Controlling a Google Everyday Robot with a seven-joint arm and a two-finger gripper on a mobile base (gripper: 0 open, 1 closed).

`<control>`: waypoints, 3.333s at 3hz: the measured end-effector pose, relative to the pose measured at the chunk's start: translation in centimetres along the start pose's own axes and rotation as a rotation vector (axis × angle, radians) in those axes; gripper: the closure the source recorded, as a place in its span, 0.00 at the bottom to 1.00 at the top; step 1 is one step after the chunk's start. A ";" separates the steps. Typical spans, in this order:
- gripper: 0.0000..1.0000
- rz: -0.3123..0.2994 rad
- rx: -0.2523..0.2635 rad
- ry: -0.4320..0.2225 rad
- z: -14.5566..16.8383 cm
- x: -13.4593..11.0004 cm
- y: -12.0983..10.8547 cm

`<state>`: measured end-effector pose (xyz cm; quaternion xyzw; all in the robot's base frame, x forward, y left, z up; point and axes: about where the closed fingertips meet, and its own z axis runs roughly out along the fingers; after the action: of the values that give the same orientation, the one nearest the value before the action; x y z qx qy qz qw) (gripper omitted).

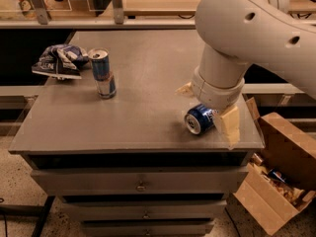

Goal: Place pepsi can upright

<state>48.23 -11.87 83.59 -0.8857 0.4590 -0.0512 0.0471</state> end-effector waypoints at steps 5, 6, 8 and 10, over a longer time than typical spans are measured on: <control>0.88 0.046 0.045 -0.117 -1.4 -1.0 -1.6; 1.00 0.110 0.072 -0.318 -4.0 -0.4 -2.6; 1.00 0.434 0.214 -0.765 -8.7 1.5 -7.5; 1.00 0.702 0.448 -1.161 -17.1 -3.2 -6.7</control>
Offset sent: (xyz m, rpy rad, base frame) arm 0.0026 0.0088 -0.0107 -0.0080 0.0079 -0.0411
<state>49.54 -6.02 101.22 -0.5388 0.5962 0.3538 0.4786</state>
